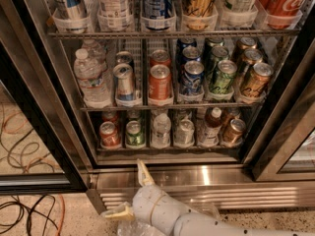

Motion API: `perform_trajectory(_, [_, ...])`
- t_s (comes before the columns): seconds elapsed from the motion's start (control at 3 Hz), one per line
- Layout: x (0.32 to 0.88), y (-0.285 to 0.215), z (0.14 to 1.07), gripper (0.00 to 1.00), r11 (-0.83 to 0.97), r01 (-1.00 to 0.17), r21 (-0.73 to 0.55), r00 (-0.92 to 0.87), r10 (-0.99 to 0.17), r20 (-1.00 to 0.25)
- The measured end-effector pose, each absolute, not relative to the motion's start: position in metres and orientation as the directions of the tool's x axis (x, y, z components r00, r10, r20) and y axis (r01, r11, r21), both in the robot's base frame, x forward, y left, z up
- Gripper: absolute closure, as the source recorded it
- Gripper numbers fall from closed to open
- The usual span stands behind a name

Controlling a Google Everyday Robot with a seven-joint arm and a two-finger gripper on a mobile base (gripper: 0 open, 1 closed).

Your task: Pick coke can from bottom shelf of fridge

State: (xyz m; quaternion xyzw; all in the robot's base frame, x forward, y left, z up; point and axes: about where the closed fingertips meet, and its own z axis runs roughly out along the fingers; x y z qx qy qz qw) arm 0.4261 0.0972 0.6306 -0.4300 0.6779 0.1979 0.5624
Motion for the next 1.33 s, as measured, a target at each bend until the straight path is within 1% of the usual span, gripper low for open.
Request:
perform_trajectory(0.33, [0.437, 0.095, 0.625, 0.00, 0.595, -0.770, -0.232, 0.039, -0.319, -0.947])
perform_trajectory(0.67, [0.437, 0.095, 0.625, 0.00, 0.595, -0.770, -0.232, 0.039, -0.319, -0.947])
perform_trajectory(1.0, [0.440, 0.089, 0.618, 0.00, 0.635, -0.733, -0.245, 0.055, -0.303, -0.951])
perform_trajectory(1.33, [0.445, 0.084, 0.584, 0.00, 0.695, -0.664, -0.275, 0.087, -0.294, -0.952])
